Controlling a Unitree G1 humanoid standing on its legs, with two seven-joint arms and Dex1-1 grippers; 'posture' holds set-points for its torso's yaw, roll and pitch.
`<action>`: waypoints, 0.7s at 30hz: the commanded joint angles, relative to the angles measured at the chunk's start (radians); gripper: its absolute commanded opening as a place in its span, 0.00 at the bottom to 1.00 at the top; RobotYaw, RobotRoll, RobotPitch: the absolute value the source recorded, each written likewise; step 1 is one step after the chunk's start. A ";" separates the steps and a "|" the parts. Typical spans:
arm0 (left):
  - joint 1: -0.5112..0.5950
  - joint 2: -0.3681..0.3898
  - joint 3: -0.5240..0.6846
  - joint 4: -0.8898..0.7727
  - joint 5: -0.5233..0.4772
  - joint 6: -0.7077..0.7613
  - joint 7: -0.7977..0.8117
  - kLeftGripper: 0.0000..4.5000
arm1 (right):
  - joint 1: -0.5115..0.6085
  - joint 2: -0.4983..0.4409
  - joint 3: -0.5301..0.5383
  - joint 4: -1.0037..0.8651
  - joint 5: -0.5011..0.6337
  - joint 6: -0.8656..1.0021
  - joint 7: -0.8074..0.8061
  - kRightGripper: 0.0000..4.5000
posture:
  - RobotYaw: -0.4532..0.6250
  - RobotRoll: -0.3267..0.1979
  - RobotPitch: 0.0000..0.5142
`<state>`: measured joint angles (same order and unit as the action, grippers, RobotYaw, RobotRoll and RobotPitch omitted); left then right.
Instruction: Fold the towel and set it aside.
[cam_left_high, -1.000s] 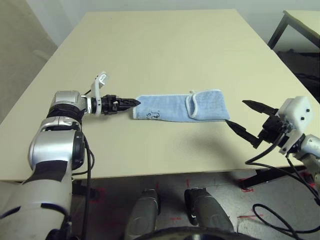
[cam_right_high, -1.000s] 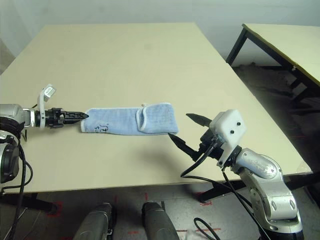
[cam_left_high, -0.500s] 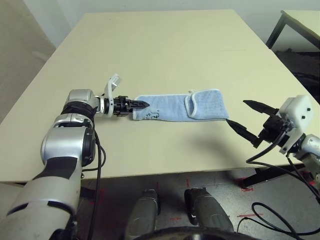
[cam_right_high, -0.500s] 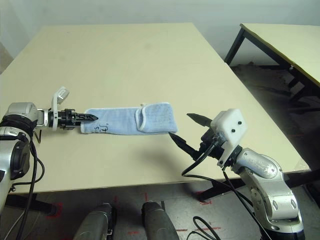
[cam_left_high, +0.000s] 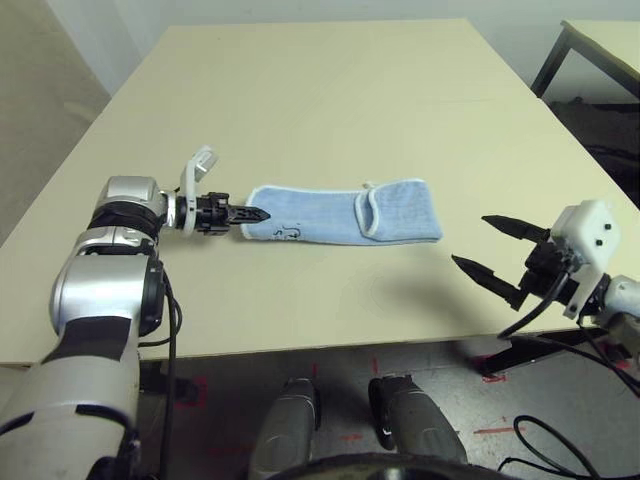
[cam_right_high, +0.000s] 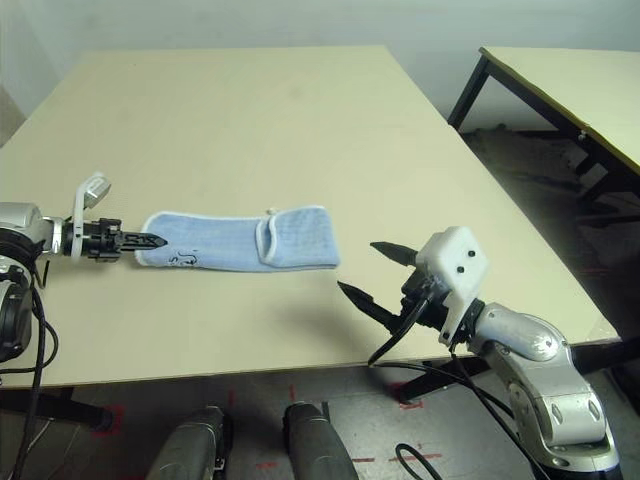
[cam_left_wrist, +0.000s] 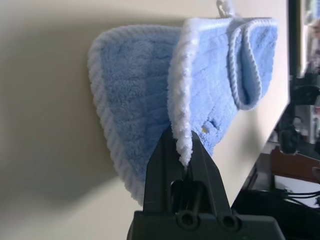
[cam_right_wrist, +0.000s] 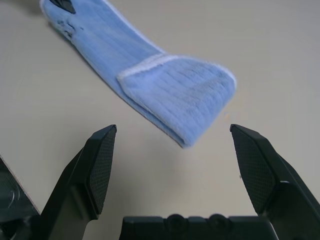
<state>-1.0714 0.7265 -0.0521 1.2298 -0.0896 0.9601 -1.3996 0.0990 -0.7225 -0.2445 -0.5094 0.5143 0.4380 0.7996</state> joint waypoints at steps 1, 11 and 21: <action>0.009 0.047 -0.042 0.000 0.043 -0.005 -0.045 0.01 | -0.009 0.004 0.013 -0.003 0.016 0.014 -0.002 1.00 | 0.32 0.62 0.23; -0.022 0.089 -0.127 -0.060 0.068 0.035 -0.202 0.01 | -0.014 0.011 0.021 0.001 0.013 0.012 -0.003 1.00 | 0.33 0.62 0.23; 0.030 0.013 -0.169 -0.496 -0.190 0.372 -0.208 0.01 | -0.033 0.024 0.041 0.003 0.007 0.009 -0.019 1.00 | 0.32 0.62 0.23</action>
<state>-1.0599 0.7472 -0.2131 0.8055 -0.2352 1.2703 -1.6122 0.0593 -0.7044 -0.2135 -0.5013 0.5192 0.4457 0.7855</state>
